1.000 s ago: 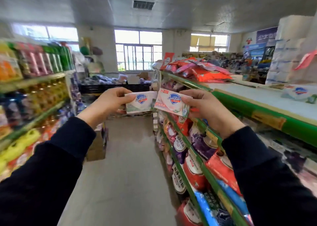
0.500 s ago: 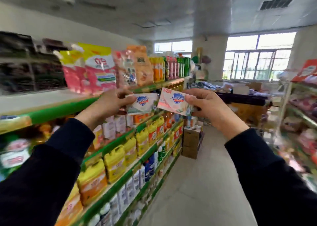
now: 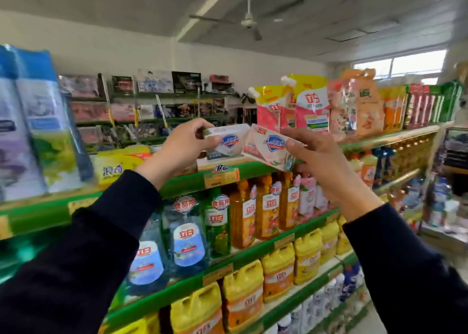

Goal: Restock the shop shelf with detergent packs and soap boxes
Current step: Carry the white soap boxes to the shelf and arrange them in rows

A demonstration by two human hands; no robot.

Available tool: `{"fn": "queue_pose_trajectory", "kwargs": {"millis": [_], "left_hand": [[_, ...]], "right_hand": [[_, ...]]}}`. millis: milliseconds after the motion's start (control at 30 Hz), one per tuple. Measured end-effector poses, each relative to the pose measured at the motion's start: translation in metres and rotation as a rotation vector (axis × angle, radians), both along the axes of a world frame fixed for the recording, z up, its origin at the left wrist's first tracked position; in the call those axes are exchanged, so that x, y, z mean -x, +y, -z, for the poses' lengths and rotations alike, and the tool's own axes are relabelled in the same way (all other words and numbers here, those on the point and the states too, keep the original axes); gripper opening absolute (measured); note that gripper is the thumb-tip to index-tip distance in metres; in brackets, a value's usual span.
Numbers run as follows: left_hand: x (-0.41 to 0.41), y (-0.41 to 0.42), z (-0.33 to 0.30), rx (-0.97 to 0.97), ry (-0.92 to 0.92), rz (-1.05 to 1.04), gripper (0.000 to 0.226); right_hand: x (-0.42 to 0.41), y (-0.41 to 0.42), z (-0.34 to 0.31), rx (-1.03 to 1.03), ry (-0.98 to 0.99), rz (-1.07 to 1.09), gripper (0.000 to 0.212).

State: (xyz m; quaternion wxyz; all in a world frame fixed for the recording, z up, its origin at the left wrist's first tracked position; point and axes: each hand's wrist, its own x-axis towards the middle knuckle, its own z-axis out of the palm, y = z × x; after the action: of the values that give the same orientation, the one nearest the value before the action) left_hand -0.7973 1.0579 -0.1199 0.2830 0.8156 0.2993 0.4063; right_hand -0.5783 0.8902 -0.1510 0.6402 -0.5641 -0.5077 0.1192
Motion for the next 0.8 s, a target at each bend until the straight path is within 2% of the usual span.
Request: {"fn": "queue_pose_trajectory", "kwargs": {"millis": [167,333,567,667,800], "left_hand": [[0.009,0.029,-0.011,-0.036,0.066,-0.058,0.024],[-0.012,0.063,-0.012,-0.214,0.224,-0.157,0.028],[-0.041,0.091,-0.009,-0.314,0.414,-0.354,0.034],[-0.043,0.095,-0.007,-0.344,0.543,-0.445,0.037],[-0.038,0.093,-0.011,-0.342,0.770,-0.485,0.052]], "right_hand": [[0.003,0.048,-0.002,-0.065,0.023,-0.017,0.024],[-0.025,0.087,0.000,-0.126,0.055,0.028,0.029],[-0.075,0.146,-0.001,-0.075,-0.011,-0.005,0.028],[-0.090,0.169,-0.003,-0.012,-0.099,-0.008,0.026],[-0.110,0.194,-0.007,0.071,-0.330,-0.014,0.030]]}}
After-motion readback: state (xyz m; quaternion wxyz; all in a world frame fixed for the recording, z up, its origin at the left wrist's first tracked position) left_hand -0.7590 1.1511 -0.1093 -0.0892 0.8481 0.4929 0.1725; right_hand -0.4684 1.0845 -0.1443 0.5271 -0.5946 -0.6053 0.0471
